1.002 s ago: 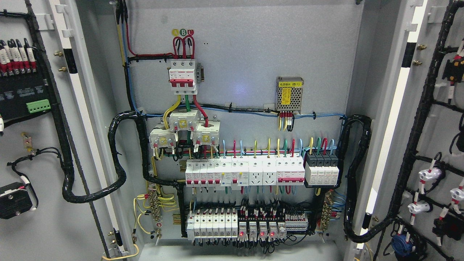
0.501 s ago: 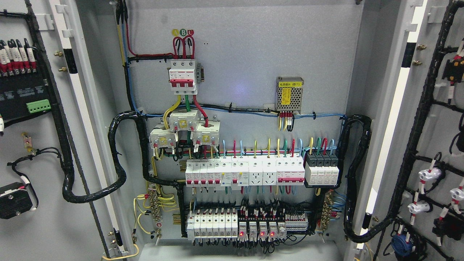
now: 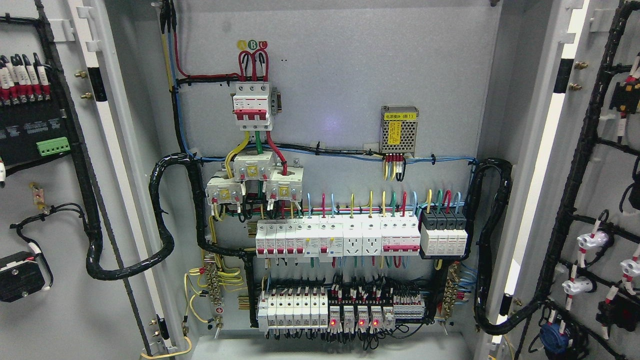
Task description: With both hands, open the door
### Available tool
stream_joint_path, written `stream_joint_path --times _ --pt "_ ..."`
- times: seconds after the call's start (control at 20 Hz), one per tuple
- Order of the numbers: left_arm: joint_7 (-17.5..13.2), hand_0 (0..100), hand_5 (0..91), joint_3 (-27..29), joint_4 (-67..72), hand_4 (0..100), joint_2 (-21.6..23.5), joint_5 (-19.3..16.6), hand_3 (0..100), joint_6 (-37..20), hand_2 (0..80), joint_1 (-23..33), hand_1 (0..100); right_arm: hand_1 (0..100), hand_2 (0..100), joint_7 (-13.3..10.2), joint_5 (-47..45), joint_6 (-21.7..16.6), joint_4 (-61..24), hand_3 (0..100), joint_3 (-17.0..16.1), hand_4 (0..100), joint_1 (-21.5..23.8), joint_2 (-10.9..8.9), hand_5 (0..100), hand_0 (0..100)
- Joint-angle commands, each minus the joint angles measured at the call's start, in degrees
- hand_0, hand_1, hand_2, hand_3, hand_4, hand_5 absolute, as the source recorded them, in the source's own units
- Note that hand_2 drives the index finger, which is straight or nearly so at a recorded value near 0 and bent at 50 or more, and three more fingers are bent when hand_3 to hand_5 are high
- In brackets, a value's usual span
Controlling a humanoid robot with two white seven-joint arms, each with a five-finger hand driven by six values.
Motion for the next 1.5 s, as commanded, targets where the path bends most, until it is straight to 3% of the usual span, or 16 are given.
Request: stream_joint_path --times 0.0,0.15,0.45,0.6,0.7,0.8,0.9,1.45 --pt "-2.1 0 0.0 -2.2 30.7 0 -7.8 -2.0 0 0.0 0.0 -4.4 0 0 0 -0.1 0.1 -0.1 26.1 0 1.5 0 -3.3 3.51 0 19" --pt "-2.1 0 0.0 -2.1 37.7 0 -10.2 -3.9 0 0.2 0.0 -6.1 0 0 0 -0.9 0.6 -0.1 34.3 0 1.9 0 -6.3 4.83 0 19" --pt "-3.8 0 0.0 -1.4 45.6 0 -12.5 -5.9 0 1.2 0.0 -7.6 0 0 0 -5.9 4.3 0.3 45.0 0 1.8 0 -9.7 5.36 0 19" --pt "-5.3 0 0.0 -1.2 46.2 0 -13.2 -6.1 0 11.3 0.0 -7.6 0 0 0 -8.5 4.3 1.3 51.8 0 2.0 0 -12.3 7.99 0 19" --pt "-7.1 0 0.0 -1.2 46.1 0 -13.5 -6.0 0 18.0 0.0 -7.9 0 0 0 -10.9 5.6 3.9 55.2 0 2.2 0 -13.2 8.61 0 19" --pt "-8.2 0 0.0 -1.3 46.1 0 -13.6 -6.2 0 21.1 0.0 -8.4 0 0 0 -12.2 9.8 7.5 56.3 0 2.2 0 -13.6 8.61 0 19" --pt "-8.3 0 0.0 -1.3 46.1 0 -13.6 -6.4 0 21.6 0.0 -8.4 0 0 0 -12.9 12.7 9.5 57.0 0 2.1 0 -13.5 8.61 0 19" --pt "-7.5 0 0.0 -1.8 46.4 0 -13.4 -8.1 0 25.3 0.0 -8.5 0 0 0 -13.7 13.6 12.9 60.5 0 1.6 0 -10.0 8.26 0 19"
